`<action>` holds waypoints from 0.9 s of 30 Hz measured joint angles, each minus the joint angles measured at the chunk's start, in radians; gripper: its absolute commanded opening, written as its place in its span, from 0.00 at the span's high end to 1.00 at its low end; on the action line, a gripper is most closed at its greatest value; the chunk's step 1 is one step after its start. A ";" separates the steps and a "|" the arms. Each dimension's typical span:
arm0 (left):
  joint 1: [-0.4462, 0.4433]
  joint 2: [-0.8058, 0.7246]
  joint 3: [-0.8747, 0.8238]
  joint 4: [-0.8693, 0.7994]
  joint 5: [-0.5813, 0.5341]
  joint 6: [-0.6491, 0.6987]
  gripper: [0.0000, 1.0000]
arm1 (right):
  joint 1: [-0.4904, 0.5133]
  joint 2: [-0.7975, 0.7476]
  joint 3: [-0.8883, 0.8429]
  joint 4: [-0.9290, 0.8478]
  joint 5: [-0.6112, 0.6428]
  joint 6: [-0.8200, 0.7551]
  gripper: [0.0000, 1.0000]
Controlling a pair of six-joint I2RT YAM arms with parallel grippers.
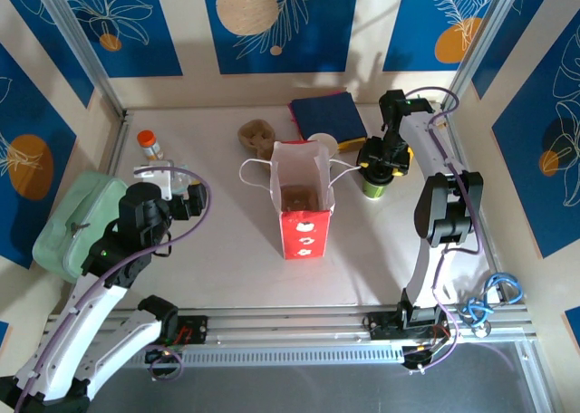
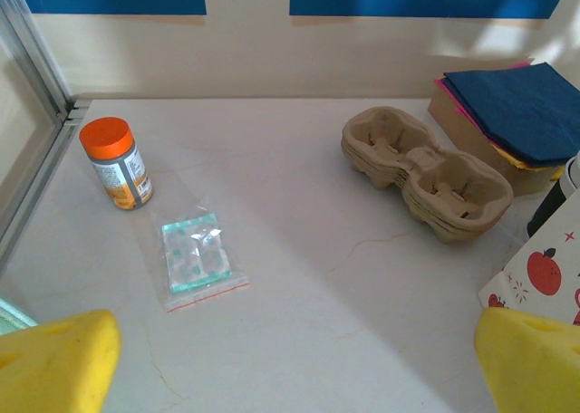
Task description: Pack the takeout coffee
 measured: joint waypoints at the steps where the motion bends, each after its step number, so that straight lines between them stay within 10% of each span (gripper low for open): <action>1: 0.000 0.000 0.000 0.000 0.000 0.000 0.01 | 0.000 0.003 0.002 -0.003 0.000 -0.004 0.20; 27: 0.000 0.001 0.000 0.000 0.004 0.005 0.01 | 0.000 0.092 0.102 -0.112 -0.027 -0.139 0.21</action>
